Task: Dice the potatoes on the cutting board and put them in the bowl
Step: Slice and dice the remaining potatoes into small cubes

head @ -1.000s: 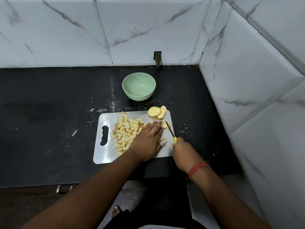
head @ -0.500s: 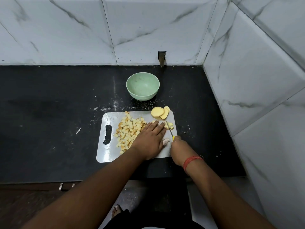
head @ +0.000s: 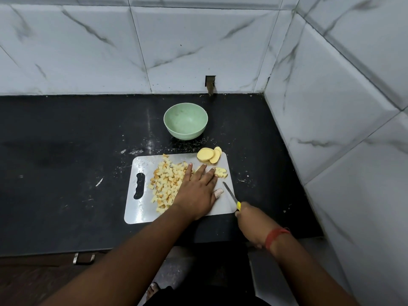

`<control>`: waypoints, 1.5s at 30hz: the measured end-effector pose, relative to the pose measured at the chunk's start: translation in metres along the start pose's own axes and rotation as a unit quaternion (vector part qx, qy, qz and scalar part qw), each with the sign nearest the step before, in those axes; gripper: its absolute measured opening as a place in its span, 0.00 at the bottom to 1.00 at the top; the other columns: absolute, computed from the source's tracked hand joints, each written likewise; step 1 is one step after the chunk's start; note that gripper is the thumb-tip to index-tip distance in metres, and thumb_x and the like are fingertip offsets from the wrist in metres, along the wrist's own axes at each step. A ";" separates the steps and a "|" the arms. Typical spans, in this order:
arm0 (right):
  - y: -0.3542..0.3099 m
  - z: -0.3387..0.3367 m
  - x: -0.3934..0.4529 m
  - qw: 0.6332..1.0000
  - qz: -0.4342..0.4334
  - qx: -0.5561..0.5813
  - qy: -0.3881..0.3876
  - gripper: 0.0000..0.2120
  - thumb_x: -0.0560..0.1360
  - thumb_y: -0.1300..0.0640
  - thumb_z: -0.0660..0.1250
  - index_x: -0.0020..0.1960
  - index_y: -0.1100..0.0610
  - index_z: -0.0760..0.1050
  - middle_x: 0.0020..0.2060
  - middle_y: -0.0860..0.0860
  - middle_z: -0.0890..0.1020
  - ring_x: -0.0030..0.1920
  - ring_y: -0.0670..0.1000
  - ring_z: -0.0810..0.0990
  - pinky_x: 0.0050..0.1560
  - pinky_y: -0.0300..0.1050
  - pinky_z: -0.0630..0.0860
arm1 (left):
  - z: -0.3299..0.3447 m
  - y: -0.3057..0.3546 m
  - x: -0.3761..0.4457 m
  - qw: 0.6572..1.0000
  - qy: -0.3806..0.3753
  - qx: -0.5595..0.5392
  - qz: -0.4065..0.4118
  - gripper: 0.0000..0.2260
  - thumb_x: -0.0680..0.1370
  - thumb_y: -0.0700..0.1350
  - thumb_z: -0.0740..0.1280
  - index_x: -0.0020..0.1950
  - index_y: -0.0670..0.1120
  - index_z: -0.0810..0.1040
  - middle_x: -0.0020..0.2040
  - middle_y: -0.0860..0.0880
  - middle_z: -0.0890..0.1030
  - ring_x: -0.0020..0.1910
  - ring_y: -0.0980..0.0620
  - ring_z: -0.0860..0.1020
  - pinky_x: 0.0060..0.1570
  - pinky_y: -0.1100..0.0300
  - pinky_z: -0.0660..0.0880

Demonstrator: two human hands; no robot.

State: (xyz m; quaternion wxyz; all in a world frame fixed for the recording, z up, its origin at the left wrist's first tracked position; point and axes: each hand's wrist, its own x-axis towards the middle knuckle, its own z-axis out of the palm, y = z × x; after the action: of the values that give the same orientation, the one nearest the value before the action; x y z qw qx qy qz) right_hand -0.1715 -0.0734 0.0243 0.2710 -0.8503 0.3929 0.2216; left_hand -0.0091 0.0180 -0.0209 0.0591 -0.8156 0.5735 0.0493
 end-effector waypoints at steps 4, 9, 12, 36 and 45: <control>0.014 -0.025 -0.016 0.979 0.000 0.197 0.046 0.11 0.83 0.50 0.53 0.52 0.56 0.68 0.35 0.54 0.72 0.25 0.49 0.70 0.22 0.38 0.65 | 0.003 0.003 0.004 0.996 0.072 0.020 0.038 0.30 0.85 0.61 0.46 0.77 0.44 0.70 0.81 0.44 0.64 0.82 0.41 0.54 0.81 0.40 0.46; 0.020 -0.028 -0.004 0.952 -0.011 0.296 0.079 0.13 0.82 0.49 0.55 0.47 0.58 0.66 0.34 0.56 0.70 0.22 0.52 0.67 0.23 0.42 0.66 | 0.002 0.014 0.026 0.995 0.021 0.025 0.097 0.32 0.85 0.62 0.41 0.84 0.45 0.54 0.85 0.44 0.51 0.83 0.44 0.48 0.81 0.46 0.41; 0.024 -0.023 -0.002 0.945 -0.015 0.322 0.057 0.13 0.82 0.48 0.55 0.47 0.58 0.65 0.34 0.56 0.70 0.21 0.52 0.66 0.24 0.43 0.66 | 0.004 0.010 0.023 0.998 0.022 0.015 0.063 0.32 0.86 0.62 0.43 0.83 0.42 0.57 0.84 0.43 0.56 0.83 0.43 0.52 0.81 0.48 0.43; 0.019 -0.020 0.010 0.957 -0.058 0.285 0.026 0.09 0.82 0.48 0.56 0.48 0.51 0.68 0.33 0.54 0.72 0.22 0.49 0.68 0.24 0.41 0.68 | -0.039 -0.047 0.054 0.977 0.010 -0.203 -0.068 0.23 0.87 0.55 0.53 0.80 0.47 0.65 0.75 0.41 0.69 0.69 0.41 0.74 0.67 0.47 0.73; 0.016 -0.016 0.009 0.962 -0.066 0.263 0.024 0.09 0.82 0.48 0.56 0.45 0.49 0.68 0.33 0.52 0.71 0.24 0.48 0.68 0.25 0.41 0.67 | -0.031 -0.056 0.050 0.958 0.116 -0.208 -0.157 0.18 0.87 0.54 0.55 0.64 0.45 0.77 0.56 0.45 0.77 0.53 0.44 0.78 0.48 0.50 0.75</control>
State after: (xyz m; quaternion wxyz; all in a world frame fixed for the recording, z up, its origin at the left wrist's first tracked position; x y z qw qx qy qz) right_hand -0.1763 -0.0976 0.0265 0.4899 -0.7781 0.3867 0.0715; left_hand 0.0607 -0.0149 0.0046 -0.1718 -0.8899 0.4178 0.0625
